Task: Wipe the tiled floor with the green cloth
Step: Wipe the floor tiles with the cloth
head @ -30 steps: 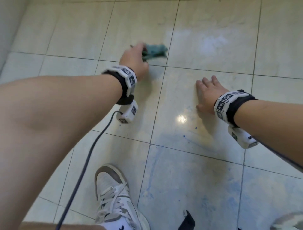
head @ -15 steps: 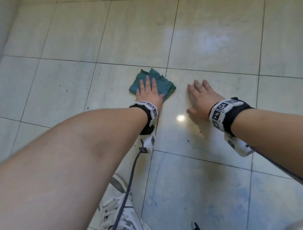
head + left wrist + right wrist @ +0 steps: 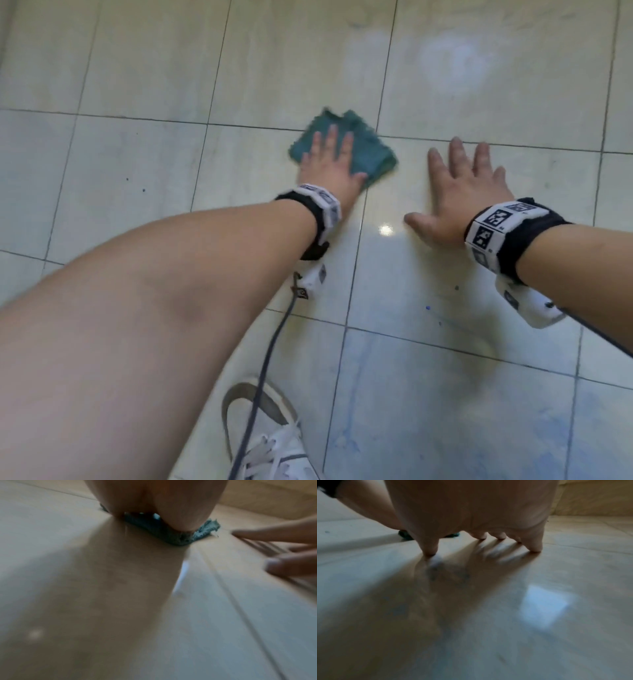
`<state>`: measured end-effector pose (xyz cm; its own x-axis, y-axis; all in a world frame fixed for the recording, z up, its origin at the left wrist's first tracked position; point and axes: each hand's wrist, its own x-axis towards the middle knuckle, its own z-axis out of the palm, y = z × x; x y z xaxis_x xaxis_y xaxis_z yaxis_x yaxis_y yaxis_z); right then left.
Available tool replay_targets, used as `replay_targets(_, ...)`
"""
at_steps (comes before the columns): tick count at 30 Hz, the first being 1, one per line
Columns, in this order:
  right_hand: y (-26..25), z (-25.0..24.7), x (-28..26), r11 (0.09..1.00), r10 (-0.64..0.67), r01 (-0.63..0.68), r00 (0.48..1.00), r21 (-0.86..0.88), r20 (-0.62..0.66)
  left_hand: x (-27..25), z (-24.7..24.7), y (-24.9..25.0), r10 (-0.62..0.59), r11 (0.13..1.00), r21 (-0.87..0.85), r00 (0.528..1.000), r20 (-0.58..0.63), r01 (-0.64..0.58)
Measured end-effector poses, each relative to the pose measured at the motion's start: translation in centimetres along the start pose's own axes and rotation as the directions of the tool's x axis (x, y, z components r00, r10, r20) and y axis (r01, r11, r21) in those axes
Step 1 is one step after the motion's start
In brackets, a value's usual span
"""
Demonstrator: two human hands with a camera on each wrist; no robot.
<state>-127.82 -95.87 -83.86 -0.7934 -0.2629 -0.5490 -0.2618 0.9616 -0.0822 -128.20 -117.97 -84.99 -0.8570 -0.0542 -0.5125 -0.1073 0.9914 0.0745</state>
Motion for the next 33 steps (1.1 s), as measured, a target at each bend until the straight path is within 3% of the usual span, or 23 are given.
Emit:
replay_targets(4, -2.8, -1.1, 0.8, 0.999, -0.037, 0.037, 0.998, 0.003, 0.051, -1.3, -0.6, -9.1, -0.33, 0.94, -0.085, 0.944, 0.005, 0.329)
replay_targets(6, -4.1, -1.1, 0.9, 0.994, -0.106, 0.108, 0.992, -0.029, 0.075, -2.6, -0.1, -10.4, -0.391, 0.916, -0.088, 0.92, 0.025, 0.392)
replay_targets(8, -5.3, -0.8, 1.0, 0.987, -0.144, 0.15, 0.984, -0.052, 0.1, -3.0, 0.6, -8.4, -0.331, 0.942, -0.048, 0.944, 0.017, 0.331)
replay_targets(10, -6.4, -0.8, 1.1, 0.987, -0.142, 0.149, 0.983, -0.052, 0.117, -3.3, 1.4, -3.7, -0.155, 0.988, 0.0, 0.988, 0.021, 0.155)
replay_targets(12, -6.5, -0.9, 1.2, 0.99, -0.131, 0.137, 0.985, -0.043, 0.113, -4.1, 2.2, 1.4, 0.015, 1.0, 0.006, 0.999, 0.047, -0.016)
replay_targets(15, -5.6, -1.0, 1.4, 0.988, -0.151, 0.154, 0.985, -0.029, 0.079, -3.8, 2.7, 3.4, 0.042, 0.999, -0.023, 0.998, 0.046, -0.041)
replay_targets(17, -5.5, -1.2, 1.4, 0.987, -0.151, 0.156, 0.985, -0.047, 0.081, -3.1, 1.8, 1.1, 0.009, 1.0, -0.024, 0.999, 0.036, -0.008)
replay_targets(19, -5.6, -1.1, 1.5, 0.988, -0.131, 0.138, 0.987, -0.072, 0.098, -2.1, 0.7, -2.2, -0.109, 0.99, -0.084, 0.994, 0.028, 0.111)
replay_targets(22, -5.9, -0.9, 1.6, 0.99, -0.113, 0.121, 0.988, -0.069, 0.109, -1.2, -0.2, -8.4, -0.299, 0.941, -0.157, 0.954, 0.03, 0.299)
replay_targets(26, -6.2, -1.1, 1.9, 0.992, -0.098, 0.106, 0.987, -0.062, 0.124, -2.3, 0.0, -15.1, -0.456, 0.874, -0.177, 0.89, 0.02, 0.452)
replay_targets(29, -6.2, -1.4, 1.7, 0.992, -0.102, 0.111, 0.986, -0.063, 0.13, -4.4, 1.2, -16.3, -0.506, 0.848, -0.184, 0.863, -0.007, 0.496)
replay_targets(33, -6.1, -1.3, 1.4, 0.989, -0.121, 0.13, 0.984, -0.064, 0.13, -10.6, 5.5, -13.8, -0.533, 0.826, -0.228, 0.846, -0.016, 0.516)
